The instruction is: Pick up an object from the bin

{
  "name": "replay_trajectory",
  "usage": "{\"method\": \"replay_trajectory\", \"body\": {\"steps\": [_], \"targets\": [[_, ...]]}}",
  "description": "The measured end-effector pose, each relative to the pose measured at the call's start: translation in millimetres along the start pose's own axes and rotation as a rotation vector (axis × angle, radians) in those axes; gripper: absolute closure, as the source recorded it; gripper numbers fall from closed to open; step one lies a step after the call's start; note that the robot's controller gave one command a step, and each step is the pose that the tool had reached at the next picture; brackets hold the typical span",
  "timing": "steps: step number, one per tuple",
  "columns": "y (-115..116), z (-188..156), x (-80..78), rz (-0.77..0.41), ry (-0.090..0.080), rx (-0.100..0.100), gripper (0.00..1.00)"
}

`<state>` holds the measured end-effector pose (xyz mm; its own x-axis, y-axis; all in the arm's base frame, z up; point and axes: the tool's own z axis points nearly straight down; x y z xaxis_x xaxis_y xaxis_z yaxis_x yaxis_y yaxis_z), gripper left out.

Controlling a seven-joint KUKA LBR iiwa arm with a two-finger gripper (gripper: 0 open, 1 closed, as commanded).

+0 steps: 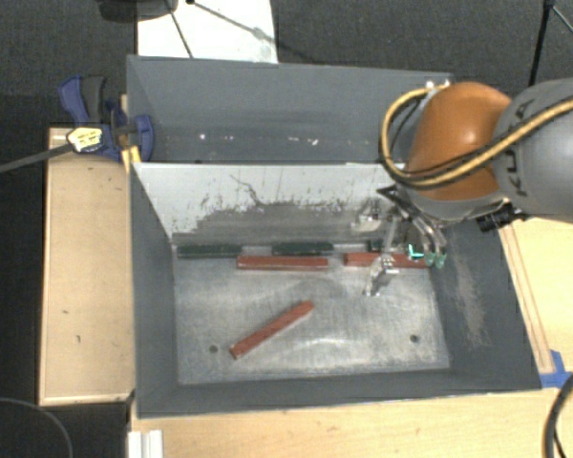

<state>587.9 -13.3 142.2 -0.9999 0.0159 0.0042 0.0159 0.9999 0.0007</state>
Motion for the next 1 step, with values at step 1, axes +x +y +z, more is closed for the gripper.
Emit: {"method": "replay_trajectory", "body": {"steps": [1], "targets": [[0.0,-3.7,-1.9,0.0,-0.007,0.0,0.0]]}}
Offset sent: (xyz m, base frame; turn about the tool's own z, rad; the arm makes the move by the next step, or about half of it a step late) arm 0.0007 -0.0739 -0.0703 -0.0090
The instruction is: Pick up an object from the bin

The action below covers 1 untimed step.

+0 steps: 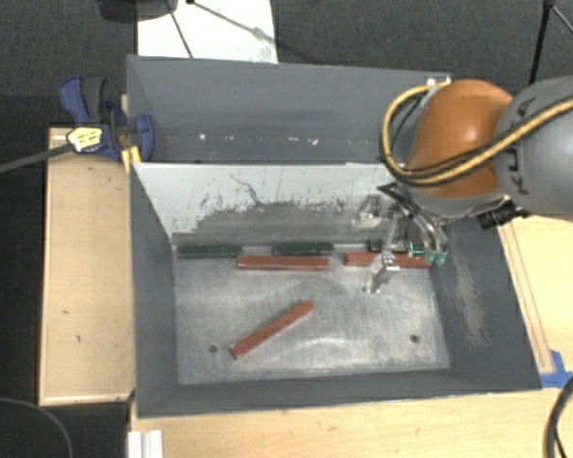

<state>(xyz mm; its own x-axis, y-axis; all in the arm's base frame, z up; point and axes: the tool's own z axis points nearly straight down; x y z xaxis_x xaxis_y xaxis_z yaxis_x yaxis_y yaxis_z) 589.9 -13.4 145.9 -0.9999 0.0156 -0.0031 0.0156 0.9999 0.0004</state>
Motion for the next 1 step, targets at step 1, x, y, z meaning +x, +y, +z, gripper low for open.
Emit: {"method": "replay_trajectory", "body": {"steps": [1], "targets": [[-0.9,0.8,-0.3,-0.001,0.0,0.0,0.0]]}}
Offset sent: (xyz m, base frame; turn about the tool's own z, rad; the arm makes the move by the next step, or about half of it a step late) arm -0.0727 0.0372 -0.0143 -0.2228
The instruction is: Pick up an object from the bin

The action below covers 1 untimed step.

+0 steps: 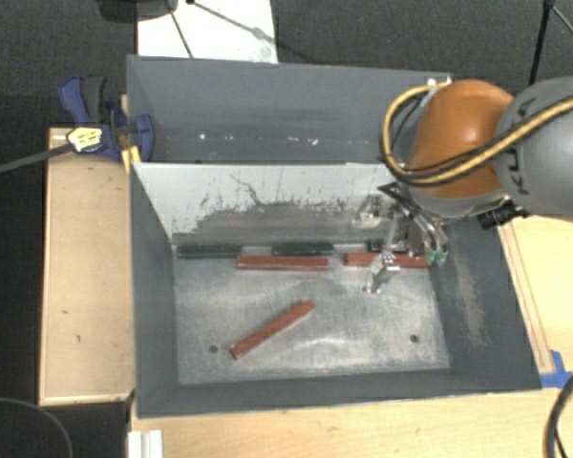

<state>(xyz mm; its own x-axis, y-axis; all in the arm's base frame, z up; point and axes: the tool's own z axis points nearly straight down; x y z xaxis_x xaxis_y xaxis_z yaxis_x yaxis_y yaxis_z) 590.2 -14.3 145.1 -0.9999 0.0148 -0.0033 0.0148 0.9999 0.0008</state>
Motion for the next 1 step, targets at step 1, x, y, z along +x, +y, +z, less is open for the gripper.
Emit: {"method": "replay_trajectory", "body": {"steps": [1], "targets": [[-15.8,27.5,42.9,-0.118,0.008,0.006,0.0]]}}
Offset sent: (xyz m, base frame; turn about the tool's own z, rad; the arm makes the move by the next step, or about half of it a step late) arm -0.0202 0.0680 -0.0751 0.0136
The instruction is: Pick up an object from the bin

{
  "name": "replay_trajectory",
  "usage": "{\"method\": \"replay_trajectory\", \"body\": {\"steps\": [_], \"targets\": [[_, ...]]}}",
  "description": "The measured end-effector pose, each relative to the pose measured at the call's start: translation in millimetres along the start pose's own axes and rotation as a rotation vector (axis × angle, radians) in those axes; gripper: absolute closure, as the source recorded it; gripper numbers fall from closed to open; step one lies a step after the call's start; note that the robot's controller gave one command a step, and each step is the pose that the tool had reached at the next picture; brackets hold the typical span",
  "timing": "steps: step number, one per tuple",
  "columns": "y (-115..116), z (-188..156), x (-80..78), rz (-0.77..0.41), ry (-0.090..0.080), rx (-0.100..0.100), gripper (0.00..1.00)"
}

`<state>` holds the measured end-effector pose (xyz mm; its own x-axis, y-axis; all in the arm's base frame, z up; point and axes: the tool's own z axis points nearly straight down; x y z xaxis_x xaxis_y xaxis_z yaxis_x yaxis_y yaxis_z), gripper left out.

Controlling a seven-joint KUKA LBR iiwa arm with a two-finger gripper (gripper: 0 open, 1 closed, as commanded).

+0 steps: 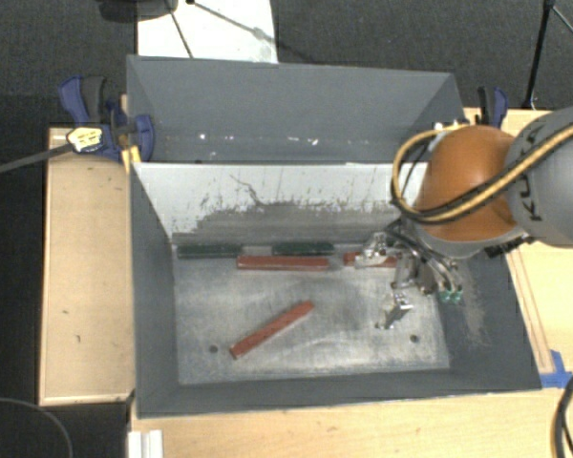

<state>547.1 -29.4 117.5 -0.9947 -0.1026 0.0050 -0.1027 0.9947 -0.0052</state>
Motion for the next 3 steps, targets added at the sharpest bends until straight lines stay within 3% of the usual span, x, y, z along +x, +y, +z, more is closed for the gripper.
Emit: {"method": "replay_trajectory", "body": {"steps": [1,2,3], "targets": [[51.5,23.3,-17.7,0.04,-0.011,-0.006,0.0],[70.0,30.0,-22.4,0.115,-0.017,-0.005,0.0],[86.0,36.0,-12.8,-0.035,-0.008,-0.004,0.0]]}}
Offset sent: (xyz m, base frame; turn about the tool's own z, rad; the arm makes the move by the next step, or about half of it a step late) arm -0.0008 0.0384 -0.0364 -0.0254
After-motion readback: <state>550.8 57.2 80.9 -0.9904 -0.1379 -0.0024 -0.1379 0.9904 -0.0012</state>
